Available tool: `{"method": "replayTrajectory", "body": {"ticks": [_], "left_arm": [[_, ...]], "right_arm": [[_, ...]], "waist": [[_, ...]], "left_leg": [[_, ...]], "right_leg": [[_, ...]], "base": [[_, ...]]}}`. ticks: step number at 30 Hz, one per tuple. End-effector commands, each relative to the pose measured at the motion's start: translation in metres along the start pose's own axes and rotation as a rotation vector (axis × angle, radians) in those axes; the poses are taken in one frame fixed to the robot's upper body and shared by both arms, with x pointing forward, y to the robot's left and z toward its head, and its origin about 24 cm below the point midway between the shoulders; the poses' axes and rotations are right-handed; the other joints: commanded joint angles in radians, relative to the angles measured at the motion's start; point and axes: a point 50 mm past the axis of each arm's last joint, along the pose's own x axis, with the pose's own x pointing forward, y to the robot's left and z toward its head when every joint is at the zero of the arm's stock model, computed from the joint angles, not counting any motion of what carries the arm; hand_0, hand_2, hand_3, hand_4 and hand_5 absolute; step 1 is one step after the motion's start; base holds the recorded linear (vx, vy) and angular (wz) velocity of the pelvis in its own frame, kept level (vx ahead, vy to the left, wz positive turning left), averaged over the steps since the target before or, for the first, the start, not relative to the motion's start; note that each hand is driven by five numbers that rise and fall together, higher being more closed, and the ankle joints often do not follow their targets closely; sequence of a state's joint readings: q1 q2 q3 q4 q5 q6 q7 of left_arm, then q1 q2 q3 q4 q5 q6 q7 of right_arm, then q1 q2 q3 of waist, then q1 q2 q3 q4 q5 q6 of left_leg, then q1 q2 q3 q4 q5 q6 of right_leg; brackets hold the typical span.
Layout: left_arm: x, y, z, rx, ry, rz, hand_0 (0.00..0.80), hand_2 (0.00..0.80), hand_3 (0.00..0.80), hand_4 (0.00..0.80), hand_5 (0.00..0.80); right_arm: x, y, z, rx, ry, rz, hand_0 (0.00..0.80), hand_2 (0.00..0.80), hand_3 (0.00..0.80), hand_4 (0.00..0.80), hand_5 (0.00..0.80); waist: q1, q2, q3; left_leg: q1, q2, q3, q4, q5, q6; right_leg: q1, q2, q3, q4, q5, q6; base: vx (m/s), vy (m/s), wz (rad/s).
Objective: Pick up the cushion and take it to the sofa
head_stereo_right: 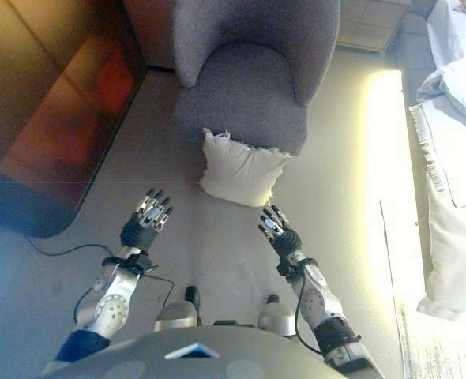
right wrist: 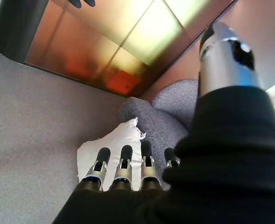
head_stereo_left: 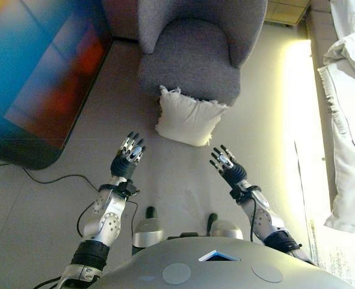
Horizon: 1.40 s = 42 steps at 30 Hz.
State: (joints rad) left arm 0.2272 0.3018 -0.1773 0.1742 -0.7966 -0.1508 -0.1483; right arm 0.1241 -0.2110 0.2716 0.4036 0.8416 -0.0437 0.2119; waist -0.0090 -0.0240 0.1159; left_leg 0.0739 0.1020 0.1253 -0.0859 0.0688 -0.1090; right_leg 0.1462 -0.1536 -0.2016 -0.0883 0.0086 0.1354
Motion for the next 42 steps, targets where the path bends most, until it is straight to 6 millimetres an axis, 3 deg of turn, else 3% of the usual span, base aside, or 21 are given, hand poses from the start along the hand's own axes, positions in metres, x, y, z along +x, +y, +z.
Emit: {"method": "replayTrajectory", "body": {"ticks": [1,14,20,29,37,40,42], "left_arm": [[0.007,-0.015,0.019,0.083,-0.098,-0.094,0.0,0.0,0.0,0.0,0.0],[0.001,-0.01,0.015,0.036,-0.094,-0.071,0.0,0.0,0.0,0.0,0.0],[-0.007,-0.004,0.01,0.04,-0.062,-0.059,0.0,0.0,0.0,0.0,0.0],[0.006,-0.006,0.016,0.055,-0.084,-0.047,0.0,0.0,0.0,0.0,0.0],[0.006,0.0,0.024,0.085,-0.092,-0.03,0.0,0.0,0.0,0.0,0.0],[0.008,0.0,0.028,0.095,-0.095,-0.043,0.0,0.0,0.0,0.0,0.0],[0.01,-0.002,0.026,0.091,-0.079,-0.053,0.0,0.0,0.0,0.0,0.0]], "right_arm": [[0.003,0.011,0.02,-0.015,-0.096,0.066,0.0,0.0,0.0,0.0,0.0],[0.0,0.009,0.015,-0.004,-0.081,0.052,0.0,0.0,0.0,0.0,0.0],[-0.01,0.002,0.006,0.012,-0.063,0.023,0.0,0.0,0.0,0.0,0.0],[-0.002,0.006,0.01,-0.002,-0.064,0.037,0.0,0.0,0.0,0.0,0.0],[0.001,0.008,0.013,-0.006,-0.059,0.048,0.0,0.0,0.0,0.0,0.0],[-0.001,0.005,0.013,0.009,-0.077,0.034,0.0,0.0,0.0,0.0,0.0],[-0.001,0.007,0.012,0.014,-0.093,0.024,0.0,0.0,0.0,0.0,0.0]], "waist": [[0.015,0.008,-0.005],[0.018,0.001,-0.01],[0.0,-0.006,-0.02],[-0.011,-0.012,0.002],[0.006,-0.026,0.023],[0.011,-0.03,0.023],[-0.004,-0.012,0.029]], "left_leg": [[-0.013,-0.009,0.029,0.036,-0.055,0.026],[-0.01,-0.024,0.019,0.049,-0.072,0.033],[-0.01,-0.019,0.055,0.056,-0.073,0.038],[-0.035,-0.049,0.057,0.126,-0.121,0.06],[-0.105,-0.062,0.036,0.304,-0.196,0.076],[-0.118,-0.081,0.036,0.305,-0.205,0.108],[-0.104,-0.082,0.031,0.297,-0.21,0.135]], "right_leg": [[-0.078,0.025,-0.001,0.046,0.02,0.019],[-0.076,0.012,0.007,0.054,0.021,0.024],[-0.083,0.0,0.013,0.068,0.017,0.032],[-0.12,-0.046,0.051,0.108,0.024,0.056],[-0.145,-0.114,0.069,0.223,0.016,0.051],[-0.168,-0.159,0.072,0.333,0.075,0.056],[-0.245,-0.155,0.113,0.5,0.142,0.048]], "base": [[0.0,0.0,0.0],[0.008,0.003,0.0],[0.06,0.052,-0.02],[0.019,0.099,-0.07],[0.041,0.102,-0.02],[0.004,0.09,0.01],[0.053,0.166,0.06]]}}
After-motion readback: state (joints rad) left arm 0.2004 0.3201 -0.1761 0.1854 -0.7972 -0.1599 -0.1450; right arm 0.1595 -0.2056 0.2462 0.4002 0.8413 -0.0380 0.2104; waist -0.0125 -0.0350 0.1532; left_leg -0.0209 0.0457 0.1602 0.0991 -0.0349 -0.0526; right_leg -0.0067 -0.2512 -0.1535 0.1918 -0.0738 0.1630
